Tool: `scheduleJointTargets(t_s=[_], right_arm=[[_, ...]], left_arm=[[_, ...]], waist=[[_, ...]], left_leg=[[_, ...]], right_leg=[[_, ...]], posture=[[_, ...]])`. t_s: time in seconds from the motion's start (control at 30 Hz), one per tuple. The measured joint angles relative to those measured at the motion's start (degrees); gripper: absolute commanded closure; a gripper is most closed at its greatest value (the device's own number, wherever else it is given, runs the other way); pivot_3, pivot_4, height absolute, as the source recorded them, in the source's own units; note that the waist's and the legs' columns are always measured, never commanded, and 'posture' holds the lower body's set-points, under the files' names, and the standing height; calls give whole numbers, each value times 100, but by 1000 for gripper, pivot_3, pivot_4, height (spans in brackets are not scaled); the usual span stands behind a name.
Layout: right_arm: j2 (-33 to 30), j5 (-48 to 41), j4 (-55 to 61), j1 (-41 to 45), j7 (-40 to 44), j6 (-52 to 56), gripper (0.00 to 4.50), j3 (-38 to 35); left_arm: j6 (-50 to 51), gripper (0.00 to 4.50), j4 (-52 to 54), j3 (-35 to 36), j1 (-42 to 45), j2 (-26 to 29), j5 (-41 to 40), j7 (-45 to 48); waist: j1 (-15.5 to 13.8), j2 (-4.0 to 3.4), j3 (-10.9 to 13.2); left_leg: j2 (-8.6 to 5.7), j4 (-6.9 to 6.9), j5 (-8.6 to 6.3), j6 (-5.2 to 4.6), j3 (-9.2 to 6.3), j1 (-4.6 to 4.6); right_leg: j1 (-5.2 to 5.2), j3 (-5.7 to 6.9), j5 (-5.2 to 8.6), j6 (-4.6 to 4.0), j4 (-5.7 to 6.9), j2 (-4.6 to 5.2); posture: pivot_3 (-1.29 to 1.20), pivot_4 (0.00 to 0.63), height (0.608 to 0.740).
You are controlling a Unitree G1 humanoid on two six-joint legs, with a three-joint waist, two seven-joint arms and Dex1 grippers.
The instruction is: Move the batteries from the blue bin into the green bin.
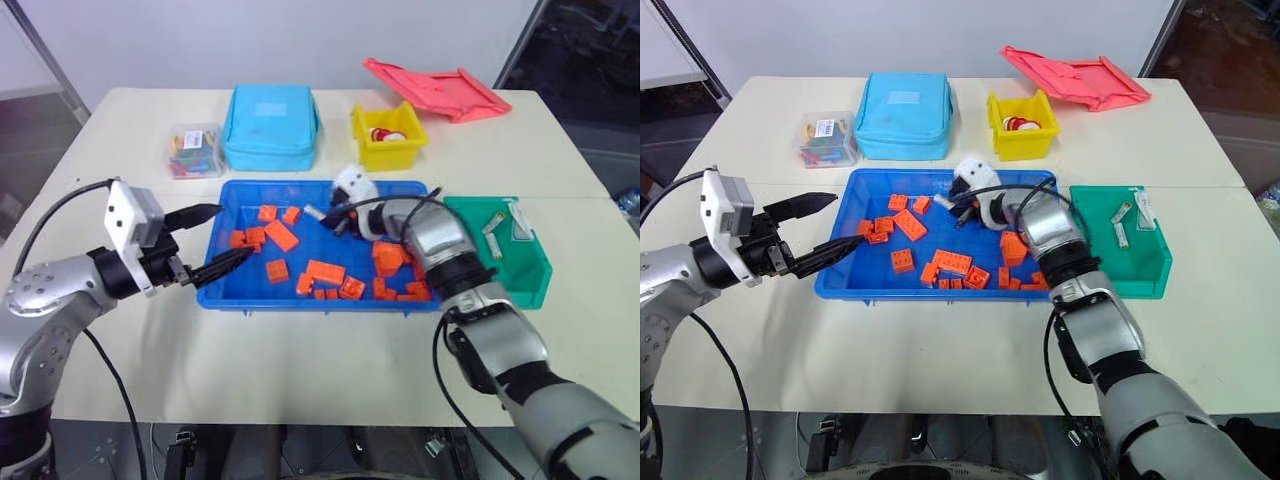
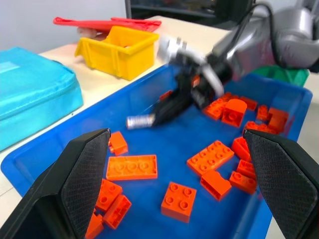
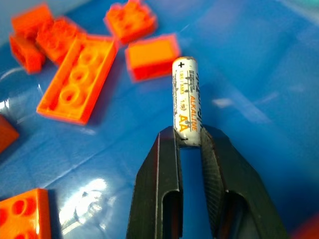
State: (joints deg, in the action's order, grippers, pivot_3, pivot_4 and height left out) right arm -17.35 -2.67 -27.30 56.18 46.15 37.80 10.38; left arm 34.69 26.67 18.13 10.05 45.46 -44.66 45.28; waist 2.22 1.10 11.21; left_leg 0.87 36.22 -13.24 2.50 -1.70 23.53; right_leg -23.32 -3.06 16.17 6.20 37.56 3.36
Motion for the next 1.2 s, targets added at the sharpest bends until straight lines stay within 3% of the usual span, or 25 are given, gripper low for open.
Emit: scheduleJointTargets(t_s=[0.27,0.57,0.67,0.87,1.13,1.17,1.2], right_arm=[[-1818,-742,2432,249,272,1934,4478,-907],[-3892,-1411,3589,-1183,643,3194,4478,-1659],[-4254,-1602,3748,-1758,720,3281,4478,-1977],[-4392,-1854,3935,-2726,715,3154,4478,-2274],[-4136,-1917,3704,-2829,312,2745,377,-2292],[-4080,-1958,3692,-2712,259,2755,52,-2287],[-4039,-2002,3677,-2573,211,2759,52,-2286]], left_arm=[[-181,0,-1075,-791,1295,-277,180,637],[-599,0,-2353,-1721,2454,-731,737,1704],[-764,0,-2658,-1930,2757,-856,914,2066],[-947,0,-3003,-2112,2942,-1012,1169,2451],[-1032,0,-3017,-2113,2930,-1064,1302,2434],[-1032,0,-2992,-2097,2912,-1062,1302,2409],[-1031,0,-2981,-2070,2894,-1061,1302,2358]], waist=[[-14,2,-1],[-5,2,0],[30,2,0],[20,1,1],[32,1,1],[33,0,1],[30,0,1]], left_leg=[[-1,-5,-1,-1,1,2],[-1,-2,-1,-2,4,4],[1,-1,-1,-3,7,2],[5,2,-1,-3,6,1],[5,4,-1,-3,6,1],[5,3,-1,-3,6,1],[5,3,-1,-3,4,1]], right_leg=[[1,2,0,0,-9,0],[3,1,1,1,-16,-1],[3,-2,0,2,-15,-4],[4,-5,0,2,-13,-10],[3,-6,0,3,-11,-9],[3,-6,0,3,-10,-9],[2,-6,0,2,-9,-9]], posture=[[0,150,740],[0,150,740],[0,150,740],[0,150,740],[0,150,740],[0,150,740],[0,150,740]])
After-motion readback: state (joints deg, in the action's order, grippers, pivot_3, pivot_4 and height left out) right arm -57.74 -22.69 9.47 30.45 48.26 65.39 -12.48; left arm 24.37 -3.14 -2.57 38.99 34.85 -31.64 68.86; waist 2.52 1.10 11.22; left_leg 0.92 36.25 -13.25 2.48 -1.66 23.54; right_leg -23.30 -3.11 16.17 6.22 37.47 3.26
